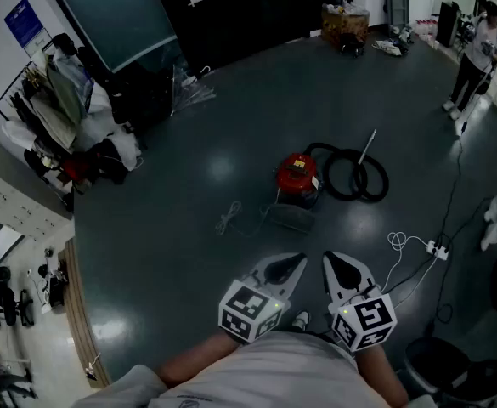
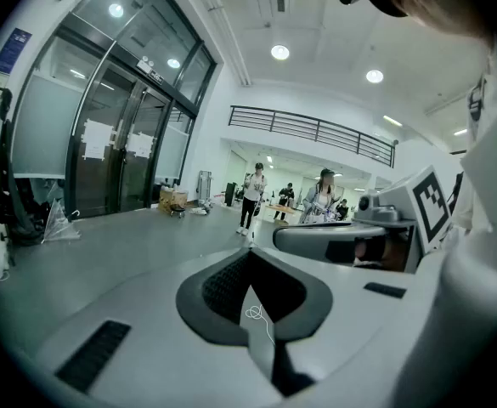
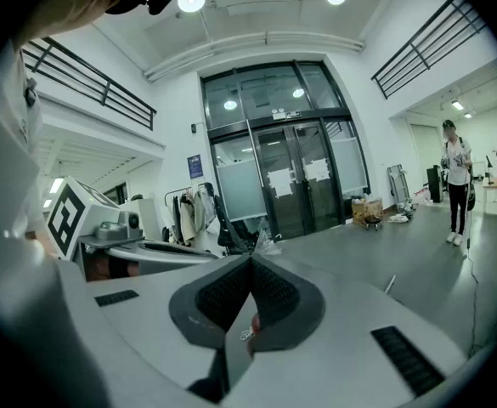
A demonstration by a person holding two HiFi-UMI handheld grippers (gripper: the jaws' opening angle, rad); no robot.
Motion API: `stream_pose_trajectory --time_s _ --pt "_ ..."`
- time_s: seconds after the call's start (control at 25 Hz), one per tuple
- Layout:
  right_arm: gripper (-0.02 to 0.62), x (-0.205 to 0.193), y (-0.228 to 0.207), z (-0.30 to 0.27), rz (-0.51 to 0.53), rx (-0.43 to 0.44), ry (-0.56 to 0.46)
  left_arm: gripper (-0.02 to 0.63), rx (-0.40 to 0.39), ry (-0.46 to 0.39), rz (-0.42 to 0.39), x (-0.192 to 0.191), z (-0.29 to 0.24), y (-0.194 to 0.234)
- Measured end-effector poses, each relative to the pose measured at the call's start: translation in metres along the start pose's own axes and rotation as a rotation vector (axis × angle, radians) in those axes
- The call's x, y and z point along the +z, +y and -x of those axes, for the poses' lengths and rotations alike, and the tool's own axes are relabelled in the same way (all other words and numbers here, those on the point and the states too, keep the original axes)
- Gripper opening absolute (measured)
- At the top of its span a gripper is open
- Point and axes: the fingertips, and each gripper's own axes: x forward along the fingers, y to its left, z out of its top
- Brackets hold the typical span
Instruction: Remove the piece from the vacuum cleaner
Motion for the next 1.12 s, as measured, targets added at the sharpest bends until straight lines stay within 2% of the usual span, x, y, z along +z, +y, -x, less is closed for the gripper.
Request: stream_pose_trajectory --time_s 0.36,0.64,0.92,1.12 --pt "0.015 -0.008 0.012 0.006 -0.03 0.001 0.04 0.006 0.0 0.04 0.033 -0.01 0.012 -0.005" --pt "0.015 -0.012 0.006 0.01 -0.001 -0.002 0.018 0.006 0.004 0.014 0.01 -0.012 0.004 -0.01" --pt "0.015 -0.009 0.001 0.01 -0.047 0.027 -0.019 0.006 0.013 -0.017 -0.004 -0.009 0.001 -0.008" --pt "0.015 0.008 -0.011 0.011 -0.018 0.066 -0.039 0.006 0.033 -0.036 -0.015 0.003 -0.015 -0.011"
